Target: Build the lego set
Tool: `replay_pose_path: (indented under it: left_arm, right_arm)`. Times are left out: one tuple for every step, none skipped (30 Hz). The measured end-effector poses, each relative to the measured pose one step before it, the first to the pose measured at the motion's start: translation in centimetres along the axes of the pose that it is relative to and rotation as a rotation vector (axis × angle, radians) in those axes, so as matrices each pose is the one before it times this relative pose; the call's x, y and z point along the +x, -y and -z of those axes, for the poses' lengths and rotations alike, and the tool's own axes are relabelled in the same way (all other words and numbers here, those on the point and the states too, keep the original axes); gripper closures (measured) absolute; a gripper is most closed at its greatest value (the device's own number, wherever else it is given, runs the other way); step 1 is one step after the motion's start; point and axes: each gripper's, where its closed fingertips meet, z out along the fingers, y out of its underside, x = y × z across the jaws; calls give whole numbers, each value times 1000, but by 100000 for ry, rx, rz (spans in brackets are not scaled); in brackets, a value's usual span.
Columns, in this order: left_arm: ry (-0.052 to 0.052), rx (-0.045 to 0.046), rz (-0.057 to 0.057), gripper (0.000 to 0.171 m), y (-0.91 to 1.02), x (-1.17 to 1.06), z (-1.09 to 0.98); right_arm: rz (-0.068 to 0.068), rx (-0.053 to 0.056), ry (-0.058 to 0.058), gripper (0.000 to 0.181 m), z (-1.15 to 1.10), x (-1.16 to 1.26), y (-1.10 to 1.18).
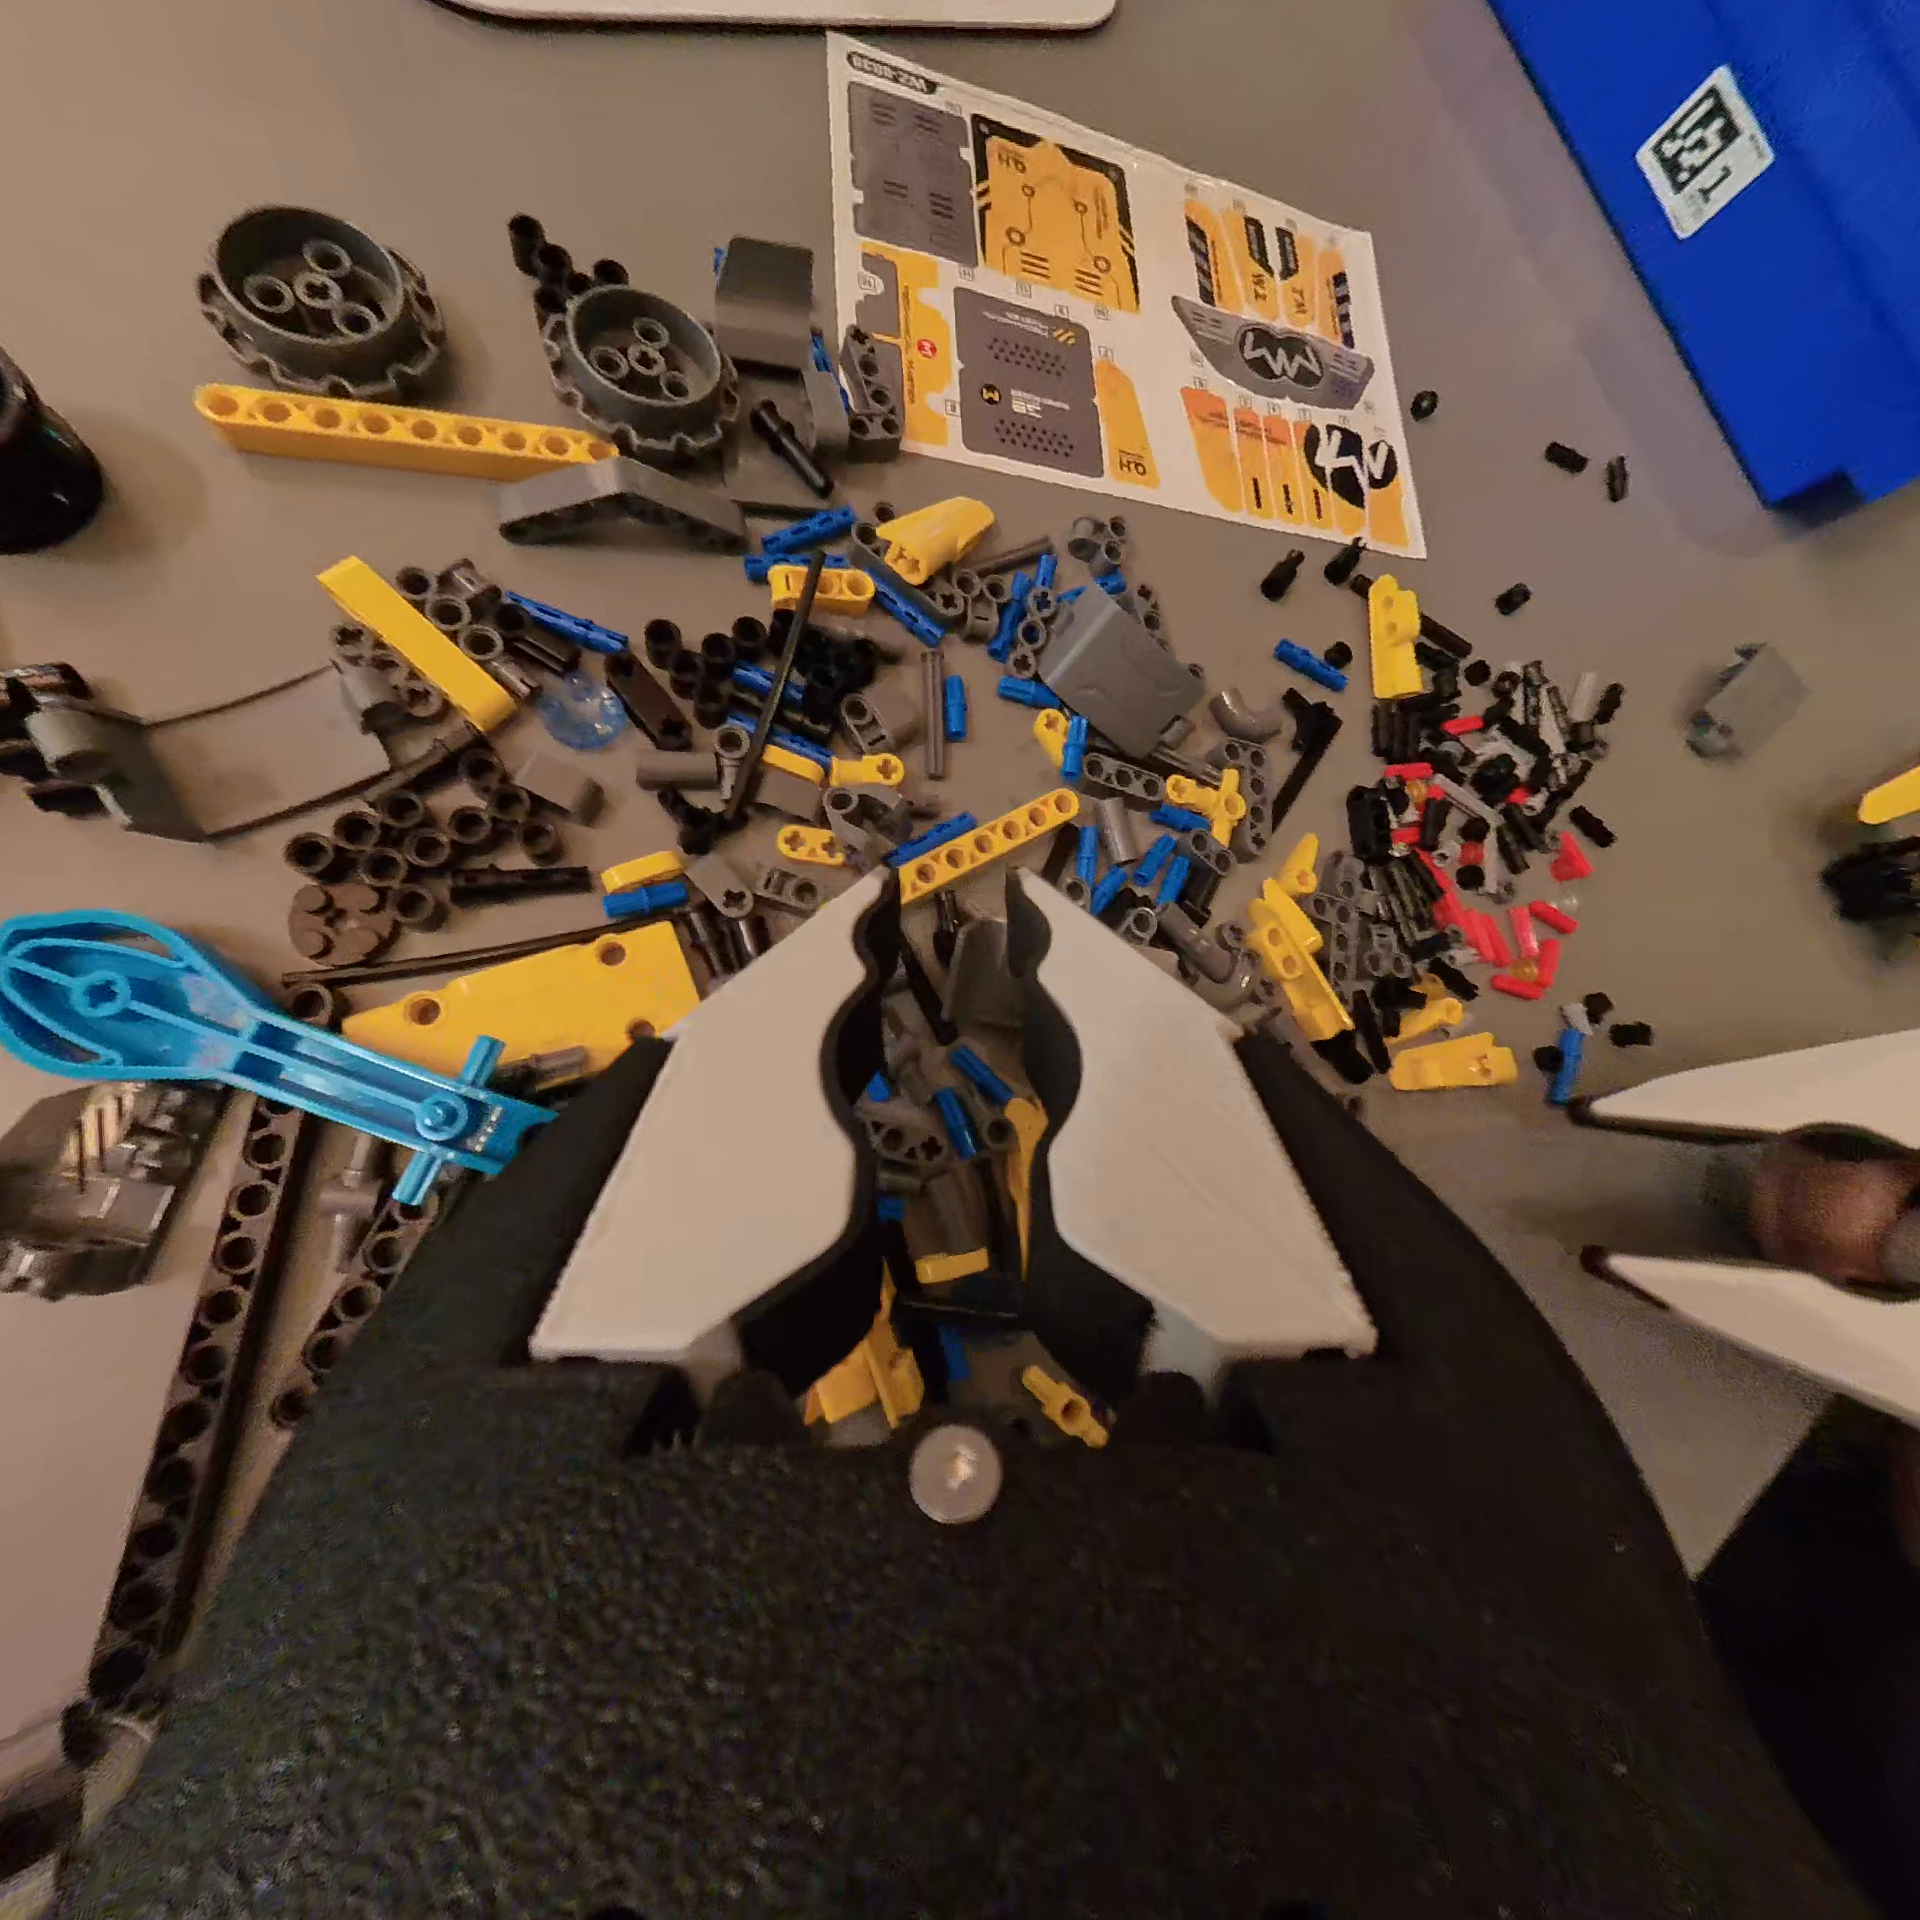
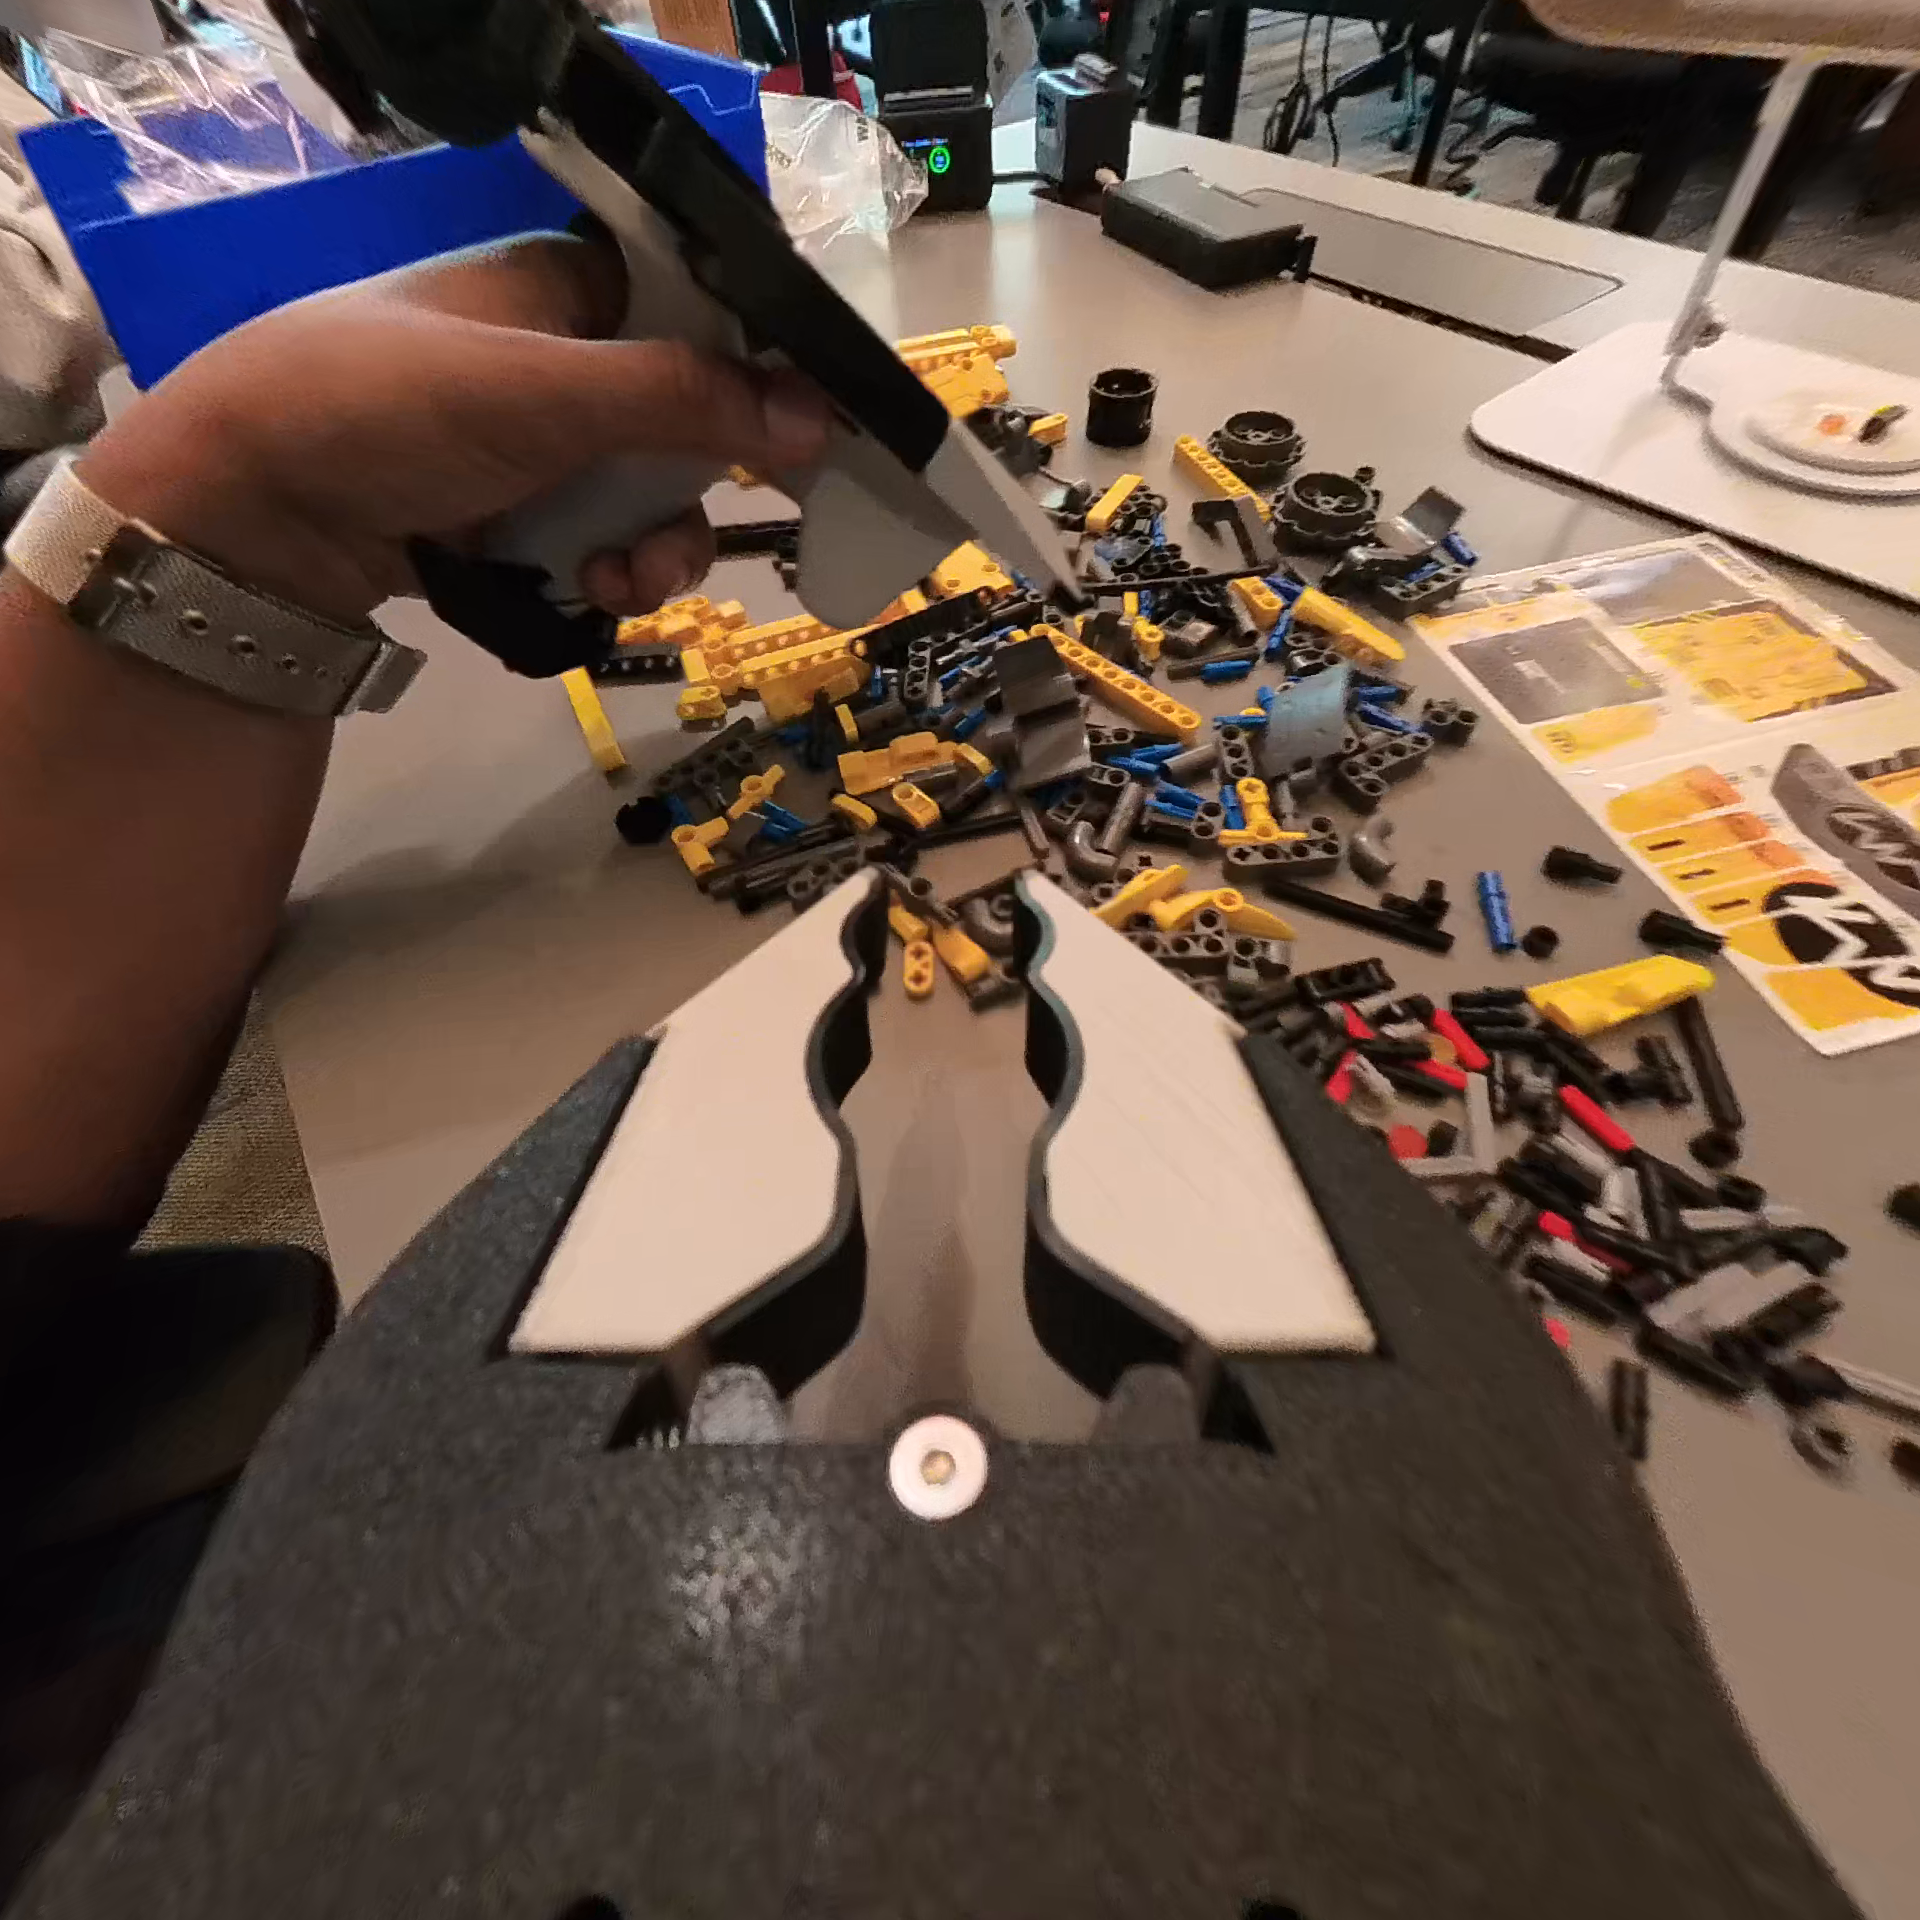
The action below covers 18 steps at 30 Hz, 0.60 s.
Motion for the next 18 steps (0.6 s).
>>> replay_pose_path:
  left_arm:
    - [-837,-1425,891,152,-270,56,11]
    - [560,-1876,223,151,-344,-144,-25]
    - [1472,-1872,-335,151,-355,-250,-70]
    - [1153,-1882,-643,151,-341,-208,-103]
    - [83,-1671,-762,151,-287,-28,-126]
    - [-1191,-1101,-1276,151,-193,201,-118]
    - [-1602,-655,-1329,152,-111,284,-82]
    - [-1495,-440,-891,153,-40,307,-53]
    - [-1327,-263,-448,154,-10,282,-31]
    - [-774,-233,-389,155,-16,234,-51]
    - [73,-488,-720,159,-60,107,-47]
    - [756,-773,-1037,162,-98,10,-61]
    - [963,-802,-970,166,-118,-34,-47]
    - [505,-509,-781,168,-68,16,-22]
    - [-282,446,-503,169,102,139,59]
    - [-885,1423,-441,171,278,238,157]
    - [-938,2447,-727,171,458,299,248]
    - [-505,3131,-1292,171,610,296,316]
  right_arm:
    - [44,232,-713,158,441,242,-52]
    - [11,313,-815,158,400,254,-47]
    - [-16,608,-490,158,370,169,-14]
    - [-84,846,-277,158,358,126,30]
    - [-125,959,-169,158,325,95,59]
    - [-149,915,16,158,297,64,58]
    - [-131,724,48,158,260,40,63]
    - [-26,489,-133,158,235,77,37]
    - [133,418,-323,158,223,102,34]
    - [238,560,-466,158,224,141,62]
    - [201,671,-572,158,237,167,83]
    - [47,678,-535,158,233,192,99]
    - [-174,662,-352,158,248,163,116]
    - [-374,632,-135,158,238,128,117]
    - [-399,610,31,158,222,89,122]
    - [-202,563,4,158,224,75,126]
    - [161,471,-335,158,241,98,120]
    - [554,531,-771,158,272,160,159]
